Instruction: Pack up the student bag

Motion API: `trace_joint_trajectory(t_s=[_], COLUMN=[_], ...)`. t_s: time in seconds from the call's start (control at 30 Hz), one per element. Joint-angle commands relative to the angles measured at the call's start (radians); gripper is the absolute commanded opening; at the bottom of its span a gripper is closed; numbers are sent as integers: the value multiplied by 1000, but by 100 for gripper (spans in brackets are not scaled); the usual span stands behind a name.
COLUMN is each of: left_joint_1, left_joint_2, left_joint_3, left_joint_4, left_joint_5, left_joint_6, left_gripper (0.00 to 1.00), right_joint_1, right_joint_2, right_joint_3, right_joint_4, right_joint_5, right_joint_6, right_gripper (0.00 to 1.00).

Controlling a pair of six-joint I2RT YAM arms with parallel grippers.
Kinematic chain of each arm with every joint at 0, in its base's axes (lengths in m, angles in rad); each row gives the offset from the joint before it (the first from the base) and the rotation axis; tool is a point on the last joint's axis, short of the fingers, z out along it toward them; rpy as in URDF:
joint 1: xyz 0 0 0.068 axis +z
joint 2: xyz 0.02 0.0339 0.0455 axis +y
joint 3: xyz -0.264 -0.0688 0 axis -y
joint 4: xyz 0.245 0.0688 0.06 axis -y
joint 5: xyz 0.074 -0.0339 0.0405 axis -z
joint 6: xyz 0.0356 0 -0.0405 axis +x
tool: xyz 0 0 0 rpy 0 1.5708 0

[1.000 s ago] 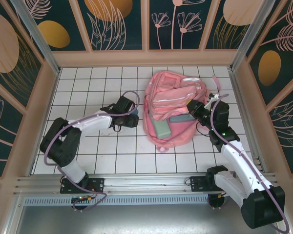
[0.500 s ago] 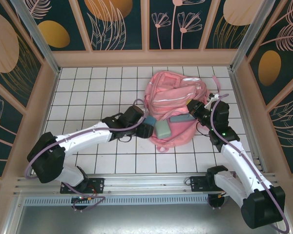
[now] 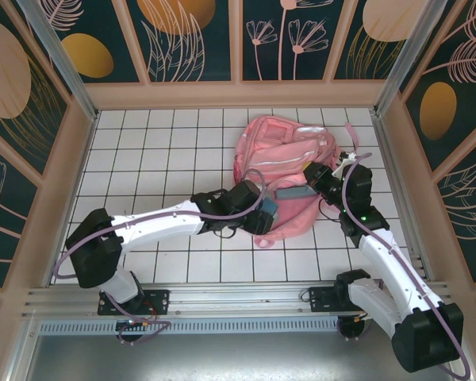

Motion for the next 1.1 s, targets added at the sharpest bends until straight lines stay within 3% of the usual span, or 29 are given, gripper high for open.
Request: trace_joint_trajectory(t_s=[0.0, 0.13, 0.37, 0.43, 0.47, 0.6, 0.77, 1.07], left_joint_1=[0, 0, 4, 12, 15, 14, 14, 39], left_joint_2=[72, 197, 350, 371, 374, 351, 285, 96], left_joint_3=[113, 234, 422, 439, 442, 420, 350, 141], left_joint_4=[24, 25, 10, 2, -4, -12, -15, -73], left_joint_5=[-43, -71, -237, -280, -303, -326, -284, -420], left_joint_6=[-23, -48, -113, -132, -138, -132, -143, -194], left_gripper=[67, 67, 70, 75, 83, 98, 98, 98], right_joint_1=[24, 23, 23, 23, 22, 22, 18, -2], right_joint_2=[-44, -64, -80, -84, -86, -94, -86, -71], right_joint_3=[40, 37, 29, 30, 31, 33, 35, 34], right_joint_4=[110, 91, 74, 68, 63, 44, 50, 47], right_joint_5=[-43, -40, -45, -44, -43, -30, -24, -21], right_joint_6=[-18, -24, -26, -30, -34, -48, -52, -56], right_gripper=[0, 0, 0, 0, 0, 0, 0, 0])
